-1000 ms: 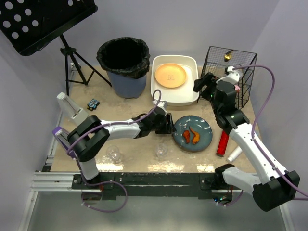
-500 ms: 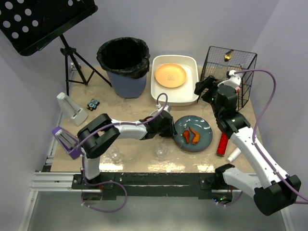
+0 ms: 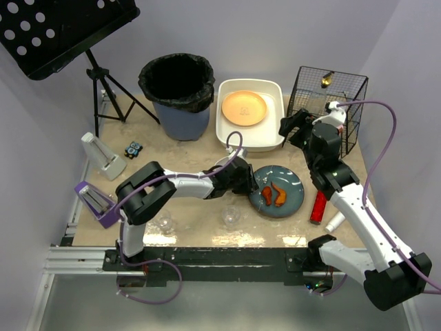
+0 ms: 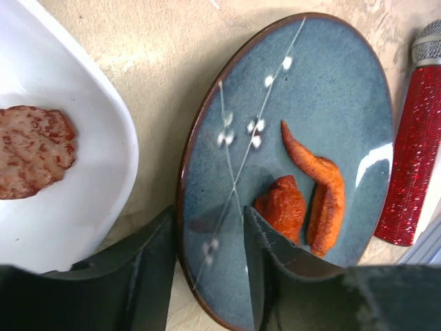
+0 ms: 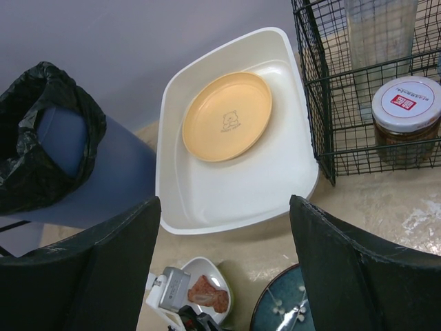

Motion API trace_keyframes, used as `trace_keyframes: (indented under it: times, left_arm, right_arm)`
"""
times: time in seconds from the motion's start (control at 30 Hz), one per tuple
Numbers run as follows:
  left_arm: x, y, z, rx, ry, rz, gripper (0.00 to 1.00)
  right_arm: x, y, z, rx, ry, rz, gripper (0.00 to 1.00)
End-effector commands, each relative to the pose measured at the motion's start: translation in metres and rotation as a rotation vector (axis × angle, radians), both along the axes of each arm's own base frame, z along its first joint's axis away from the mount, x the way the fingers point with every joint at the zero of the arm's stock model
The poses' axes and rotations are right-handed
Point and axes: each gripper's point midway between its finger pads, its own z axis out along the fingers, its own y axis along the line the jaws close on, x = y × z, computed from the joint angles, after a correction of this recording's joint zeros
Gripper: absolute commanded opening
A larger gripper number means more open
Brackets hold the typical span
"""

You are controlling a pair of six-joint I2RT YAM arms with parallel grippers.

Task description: Clear the kitchen counter

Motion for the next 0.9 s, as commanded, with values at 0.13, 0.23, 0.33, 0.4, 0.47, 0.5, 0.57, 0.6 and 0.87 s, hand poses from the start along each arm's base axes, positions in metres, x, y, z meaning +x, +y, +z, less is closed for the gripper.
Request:
trace_keyframes:
  times: [0.13,0.23,0.33,0.4,0.47,0.5,0.57,0.6,0.87]
  left_arm:
    - [0.005,-0.003,-0.011,0.02,-0.006,0.016,0.41]
    - [0.006,-0.005,-0.012,0.017,-0.007,0.013,0.3]
    - [0.006,-0.005,-0.01,0.013,-0.011,0.008,0.15]
    - [0.006,-0.006,-0.009,0.01,-0.014,0.005,0.08]
    - [0.006,-0.007,-0.005,0.004,-0.021,-0.001,0.01]
    - [0.006,-0.007,-0.003,0.002,-0.025,-0.004,0.0]
    - [0.007,-0.008,0.003,-0.009,-0.039,-0.011,0.0]
    - [0.008,-0.01,0.007,-0.017,-0.047,-0.016,0.0]
    - [0.004,-0.021,0.036,-0.137,-0.059,-0.104,0.0]
  right_arm:
    - [-0.003,-0.004,0.006,0.009,-0.028,-0.017,0.8]
    - [-0.005,-0.004,0.006,0.01,-0.031,-0.016,0.8]
    - [-0.006,-0.004,0.007,0.014,-0.032,-0.015,0.8]
    - [-0.006,-0.004,0.006,0.017,-0.032,-0.012,0.8]
    - [-0.006,-0.002,0.006,0.023,-0.034,-0.004,0.8]
    - [-0.006,-0.001,0.006,0.024,-0.033,-0.001,0.8]
    - [-0.006,0.001,0.005,0.03,-0.031,0.007,0.8]
    - [-0.006,0.001,0.006,0.033,-0.033,0.01,0.8]
    - [-0.006,0.004,0.007,0.045,-0.036,0.024,0.8]
